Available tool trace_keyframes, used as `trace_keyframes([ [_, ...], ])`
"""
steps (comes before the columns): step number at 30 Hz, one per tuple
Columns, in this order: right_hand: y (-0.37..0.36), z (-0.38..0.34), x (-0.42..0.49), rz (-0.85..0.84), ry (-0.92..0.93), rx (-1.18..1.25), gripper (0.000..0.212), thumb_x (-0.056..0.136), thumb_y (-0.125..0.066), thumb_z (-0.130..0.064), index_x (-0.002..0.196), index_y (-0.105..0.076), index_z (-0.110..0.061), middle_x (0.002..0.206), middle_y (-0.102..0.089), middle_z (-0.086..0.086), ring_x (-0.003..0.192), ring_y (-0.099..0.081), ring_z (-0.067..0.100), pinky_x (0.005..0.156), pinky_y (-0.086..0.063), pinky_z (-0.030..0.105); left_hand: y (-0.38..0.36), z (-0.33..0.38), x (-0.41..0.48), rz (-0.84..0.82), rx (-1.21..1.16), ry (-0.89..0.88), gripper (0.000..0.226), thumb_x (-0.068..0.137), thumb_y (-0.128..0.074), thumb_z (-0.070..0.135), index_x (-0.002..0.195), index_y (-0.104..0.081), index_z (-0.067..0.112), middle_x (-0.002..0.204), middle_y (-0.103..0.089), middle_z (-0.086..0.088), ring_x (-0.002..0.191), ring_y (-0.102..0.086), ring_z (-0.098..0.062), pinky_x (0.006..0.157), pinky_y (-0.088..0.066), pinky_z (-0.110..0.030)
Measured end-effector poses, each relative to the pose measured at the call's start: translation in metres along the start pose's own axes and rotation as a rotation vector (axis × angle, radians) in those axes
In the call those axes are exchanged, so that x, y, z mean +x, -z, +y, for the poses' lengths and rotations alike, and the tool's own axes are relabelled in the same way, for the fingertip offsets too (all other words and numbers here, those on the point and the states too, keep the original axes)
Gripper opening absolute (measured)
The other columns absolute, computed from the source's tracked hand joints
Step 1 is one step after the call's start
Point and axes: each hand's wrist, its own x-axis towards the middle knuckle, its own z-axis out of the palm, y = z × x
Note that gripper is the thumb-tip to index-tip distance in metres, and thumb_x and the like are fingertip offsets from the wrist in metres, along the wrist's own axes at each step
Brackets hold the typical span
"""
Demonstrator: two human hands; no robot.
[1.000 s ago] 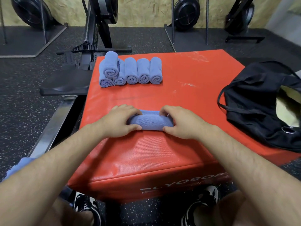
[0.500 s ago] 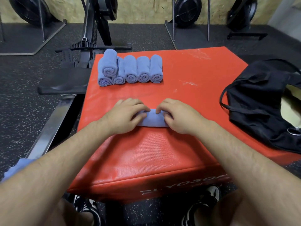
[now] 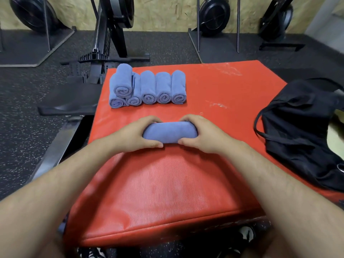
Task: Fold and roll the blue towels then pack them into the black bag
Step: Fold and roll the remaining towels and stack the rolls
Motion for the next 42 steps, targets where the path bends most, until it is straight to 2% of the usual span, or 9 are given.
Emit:
trace_keyframes([
  [5, 0.028, -0.013, 0.007, 0.174, -0.05, 0.36, 0.05, 0.08, -0.082, -0.019, 0.122, -0.056, -0.02, 0.11, -0.064, -0.006, 0.09, -0.057, 0.001, 0.087, -0.049, 0.022, 0.038, 0.025, -0.004, 0.231, -0.401, 0.071, 0.055, 0.077, -0.085, 0.021, 0.124, -0.058, 0.025, 0.121, -0.063, 0.011, 0.102, -0.057, 0.009, 0.085, -0.043, -0.007],
  [12, 0.052, -0.037, 0.001, 0.166, -0.037, 0.71, 0.042, 0.083, -0.077, -0.002, 0.121, -0.059, -0.008, 0.108, -0.069, 0.008, 0.092, -0.065, 0.011, 0.089, -0.054, 0.026, 0.058, 0.033, -0.012, 0.338, -0.691, 0.121, 0.045, 0.078, -0.082, 0.011, 0.119, -0.064, 0.019, 0.104, -0.07, 0.002, 0.094, -0.067, -0.013, 0.089, -0.054, -0.033],
  [18, 0.048, -0.055, 0.001, 0.239, 0.024, 0.743, 0.028, 0.079, -0.077, 0.006, 0.104, -0.063, 0.003, 0.085, -0.071, 0.016, 0.073, -0.068, 0.022, 0.073, -0.056, 0.03, 0.06, 0.038, -0.018, 0.436, -0.749, 0.086, 0.043, 0.076, -0.078, -0.004, 0.115, -0.062, -0.002, 0.093, -0.072, -0.001, 0.083, -0.066, -0.008, 0.075, -0.053, -0.021],
  [25, 0.024, -0.07, 0.004, 0.678, 0.23, 0.15, 0.038, 0.074, -0.079, -0.005, 0.106, -0.063, -0.016, 0.101, -0.063, 0.0, 0.092, -0.06, 0.015, 0.079, -0.049, 0.025, 0.038, 0.055, -0.021, 0.702, -0.547, 0.246, 0.048, 0.081, -0.082, 0.02, 0.12, -0.055, 0.017, 0.097, -0.061, 0.004, 0.078, -0.059, -0.005, 0.07, -0.045, -0.007],
  [28, 0.008, -0.08, 0.009, 0.71, 0.308, -0.146, 0.048, 0.069, -0.074, 0.001, 0.114, -0.061, -0.01, 0.112, -0.057, 0.009, 0.103, -0.056, 0.031, 0.087, -0.047, 0.039, 0.028, 0.068, -0.02, 0.573, -0.67, 0.246, 0.026, 0.092, -0.067, 0.035, 0.111, -0.062, 0.018, 0.098, -0.069, 0.003, 0.084, -0.065, -0.008, 0.07, -0.051, -0.024],
  [32, -0.012, -0.096, 0.011, 0.628, 0.384, -0.229, 0.045, 0.078, -0.071, -0.004, 0.122, -0.061, -0.011, 0.124, -0.054, 0.011, 0.115, -0.05, 0.029, 0.096, -0.045, 0.036, 0.025, 0.069, -0.018, 0.462, -1.014, 0.227, 0.051, 0.089, -0.068, 0.048, 0.119, -0.06, 0.008, 0.115, -0.071, -0.003, 0.105, -0.07, -0.02, 0.077, -0.054, -0.033],
  [37, -0.016, -0.109, 0.005, 0.507, 0.365, 0.28, 0.047, 0.086, -0.069, -0.01, 0.13, -0.052, -0.012, 0.126, -0.056, -0.001, 0.121, -0.055, 0.012, 0.102, -0.047, 0.029, 0.038, 0.055, -0.023, 0.445, -1.173, 0.169, 0.043, 0.091, -0.068, 0.015, 0.13, -0.055, 0.005, 0.123, -0.069, -0.012, 0.112, -0.066, -0.032, 0.083, -0.058, -0.039],
  [39, -0.018, -0.114, 0.009, 0.525, 0.17, 0.527, 0.041, 0.091, -0.067, -0.012, 0.129, -0.052, -0.019, 0.126, -0.057, -0.001, 0.118, -0.058, 0.01, 0.096, -0.051, 0.026, 0.04, 0.051, -0.023, 0.452, -1.186, 0.154, 0.047, 0.088, -0.07, 0.01, 0.133, -0.054, 0.007, 0.124, -0.068, -0.014, 0.113, -0.066, -0.033, 0.085, -0.058, -0.043],
  [42, -0.02, -0.123, 0.014, 0.326, -0.156, 0.833, 0.039, 0.096, -0.063, -0.027, 0.133, -0.048, -0.03, 0.119, -0.067, 0.005, 0.106, -0.067, 0.016, 0.098, -0.054, 0.045, 0.039, 0.046, -0.023, 0.478, -1.186, 0.166, 0.061, 0.077, -0.077, 0.016, 0.132, -0.05, 0.012, 0.121, -0.07, -0.01, 0.111, -0.068, -0.029, 0.09, -0.054, -0.047],
])
